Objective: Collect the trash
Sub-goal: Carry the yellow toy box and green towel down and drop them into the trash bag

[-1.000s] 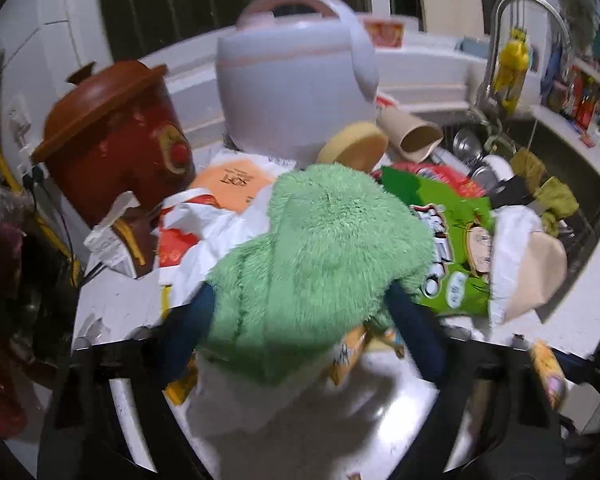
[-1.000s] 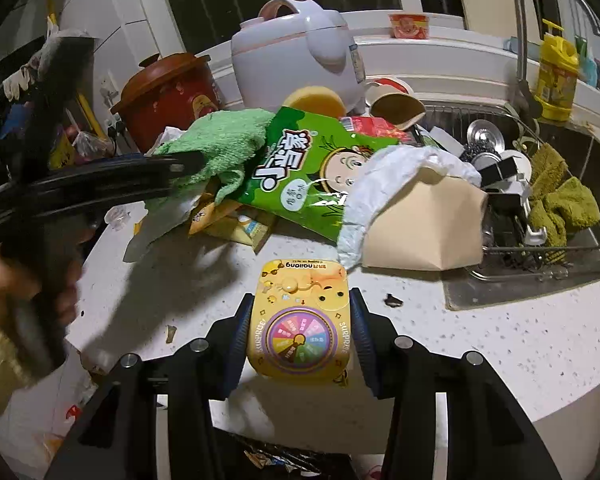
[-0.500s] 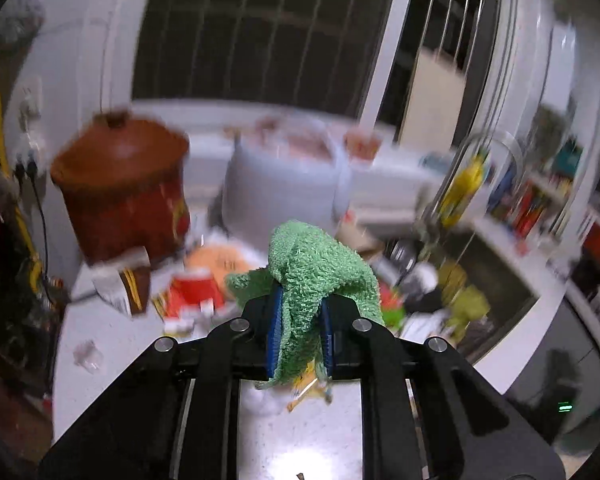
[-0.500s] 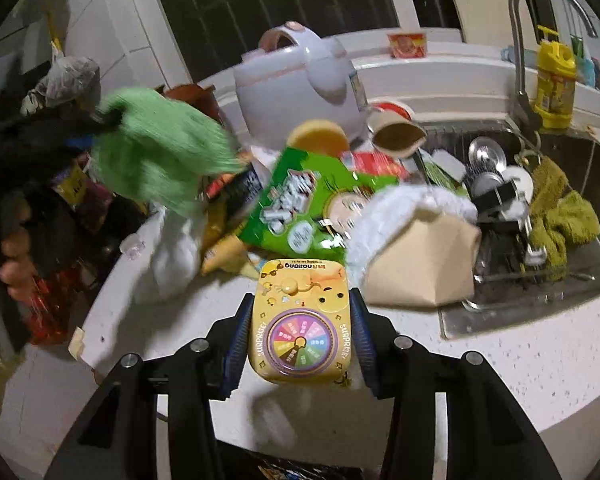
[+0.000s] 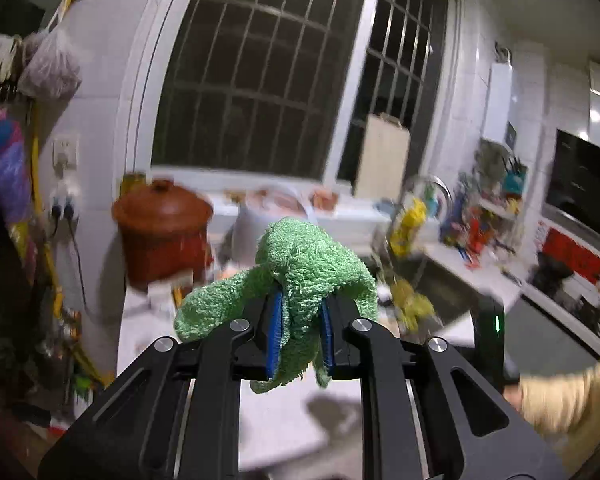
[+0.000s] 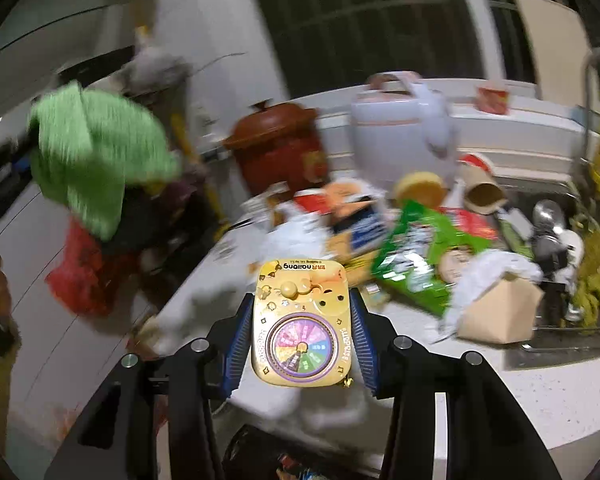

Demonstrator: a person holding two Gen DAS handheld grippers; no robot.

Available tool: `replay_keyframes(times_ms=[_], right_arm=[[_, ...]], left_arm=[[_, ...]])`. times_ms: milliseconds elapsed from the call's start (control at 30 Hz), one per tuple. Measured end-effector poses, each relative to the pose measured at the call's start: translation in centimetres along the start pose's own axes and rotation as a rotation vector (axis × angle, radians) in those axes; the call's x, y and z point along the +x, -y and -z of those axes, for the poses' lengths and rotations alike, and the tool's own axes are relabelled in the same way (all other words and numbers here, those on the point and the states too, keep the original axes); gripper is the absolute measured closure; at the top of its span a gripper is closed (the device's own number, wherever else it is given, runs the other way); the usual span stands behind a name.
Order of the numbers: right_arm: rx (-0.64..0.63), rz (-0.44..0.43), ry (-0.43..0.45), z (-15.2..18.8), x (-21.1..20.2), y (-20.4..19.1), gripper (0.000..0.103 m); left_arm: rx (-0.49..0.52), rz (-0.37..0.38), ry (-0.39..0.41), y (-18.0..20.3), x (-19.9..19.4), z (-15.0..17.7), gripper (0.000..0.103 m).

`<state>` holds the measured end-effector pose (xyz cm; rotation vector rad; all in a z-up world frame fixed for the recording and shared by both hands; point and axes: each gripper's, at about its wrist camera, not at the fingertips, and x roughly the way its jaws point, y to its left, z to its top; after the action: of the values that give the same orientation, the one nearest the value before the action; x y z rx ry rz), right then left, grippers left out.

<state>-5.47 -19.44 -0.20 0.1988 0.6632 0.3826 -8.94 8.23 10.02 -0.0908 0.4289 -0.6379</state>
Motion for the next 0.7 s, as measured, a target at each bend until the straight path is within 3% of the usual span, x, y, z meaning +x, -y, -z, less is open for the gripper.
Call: replay_keyframes(times_ms=[133, 267, 367, 500, 700], right_arm=[[-0.081, -0.084, -0.112, 2.6, 0.1, -3.2, 0.057], [-0.123, -0.121, -0.304, 8.2, 3.1, -5.3, 0.057], [-0.123, -0.12, -0.429, 13.3, 6.6, -5.8, 0.057], [-0.08, -0.084, -0.633, 22.5, 13.4, -5.3, 0.057], [-0.092, 0.014, -0.837, 32.8, 21.3, -4.4, 0.057]], left_arm=[[-0.104, 0.0, -0.165, -1.4, -1.5, 6.5, 0.088], [-0.223, -0.05, -0.401, -3.1, 0.4, 16.5, 0.088], [-0.327, -0.06, -0.531, -4.9, 2.7, 24.2, 0.088], [-0.409, -0.122, -0.689, -7.2, 6.8, 34.5, 0.088], [-0.485, -0.174, -0.917, -9.9, 12.8, 47.0, 0.088]])
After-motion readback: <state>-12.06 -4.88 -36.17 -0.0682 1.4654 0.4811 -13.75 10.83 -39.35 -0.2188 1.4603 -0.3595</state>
